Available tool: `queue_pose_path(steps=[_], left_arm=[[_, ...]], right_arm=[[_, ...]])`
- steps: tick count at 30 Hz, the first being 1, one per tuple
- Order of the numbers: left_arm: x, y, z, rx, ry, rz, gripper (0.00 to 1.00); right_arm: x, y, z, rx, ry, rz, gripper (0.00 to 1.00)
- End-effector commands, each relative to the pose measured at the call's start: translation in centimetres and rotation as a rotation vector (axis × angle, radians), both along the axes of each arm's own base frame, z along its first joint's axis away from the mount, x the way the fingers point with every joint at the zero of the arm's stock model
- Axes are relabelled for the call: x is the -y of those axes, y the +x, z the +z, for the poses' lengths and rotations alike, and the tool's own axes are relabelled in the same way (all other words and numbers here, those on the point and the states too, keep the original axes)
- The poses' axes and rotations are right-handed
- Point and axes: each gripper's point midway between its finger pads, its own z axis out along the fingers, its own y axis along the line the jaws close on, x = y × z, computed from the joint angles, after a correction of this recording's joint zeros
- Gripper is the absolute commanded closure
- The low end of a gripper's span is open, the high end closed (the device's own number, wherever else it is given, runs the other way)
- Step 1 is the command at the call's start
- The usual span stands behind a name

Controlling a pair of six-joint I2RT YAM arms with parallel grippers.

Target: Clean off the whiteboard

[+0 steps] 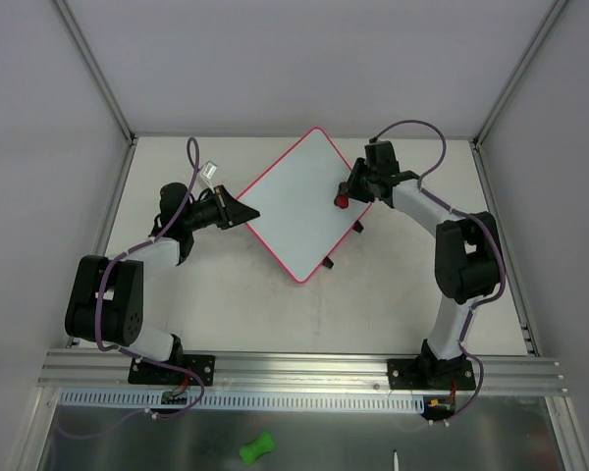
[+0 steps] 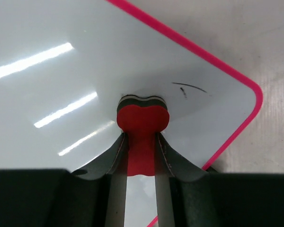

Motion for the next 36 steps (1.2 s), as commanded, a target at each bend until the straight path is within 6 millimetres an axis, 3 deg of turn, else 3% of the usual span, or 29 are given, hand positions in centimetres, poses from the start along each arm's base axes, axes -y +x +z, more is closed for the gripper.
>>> queue_pose_path(steps=[1, 5, 12, 19, 23, 29, 33, 34, 36], left_arm=[[1.2, -1.2, 1.1, 0.086, -0.002, -0.108, 1.00], [1.3, -1.3, 1.0, 0.084, -0.001, -0.110, 1.00], [1.3, -1.3, 1.0, 0.085, 0.000, -0.110, 1.00], [1.3, -1.3, 1.1, 0.088, -0.001, -0.111, 1.00], [1.3, -1.3, 1.0, 0.084, -0.002, -0.113, 1.00], [1.3, -1.3, 1.0, 0.086, 0.000, -0.115, 1.00], [1.4, -1.3, 1.1, 0.091, 0.001, -0.118, 1.00], [1.4, -1.2, 1.2, 0.093, 0.001, -0.118, 1.00], [1.4, -1.3, 1.1, 0.093, 0.002, -0.120, 1.00]], right_arm=[[-5.0, -0.8, 0.6, 0.033, 0.038, 0.098, 1.00], [-4.1, -0.5, 0.4, 0.024, 0.046, 0.073, 1.00], [1.7, 0.7, -1.3, -0.042, 0.090, -0.074, 1.00], [4.8, 0.2, -3.2, -0.107, 0.111, -0.154, 1.00], [4.5, 0.4, -2.9, -0.102, 0.121, -0.133, 1.00], [2.9, 2.5, -0.1, -0.054, 0.117, -0.060, 1.00], [1.1, 2.9, 1.9, -0.024, 0.083, -0.001, 1.00], [0.4, 3.5, 3.2, 0.007, 0.080, 0.013, 1.00], [-1.0, 3.2, 3.5, 0.002, 0.053, 0.045, 1.00]])
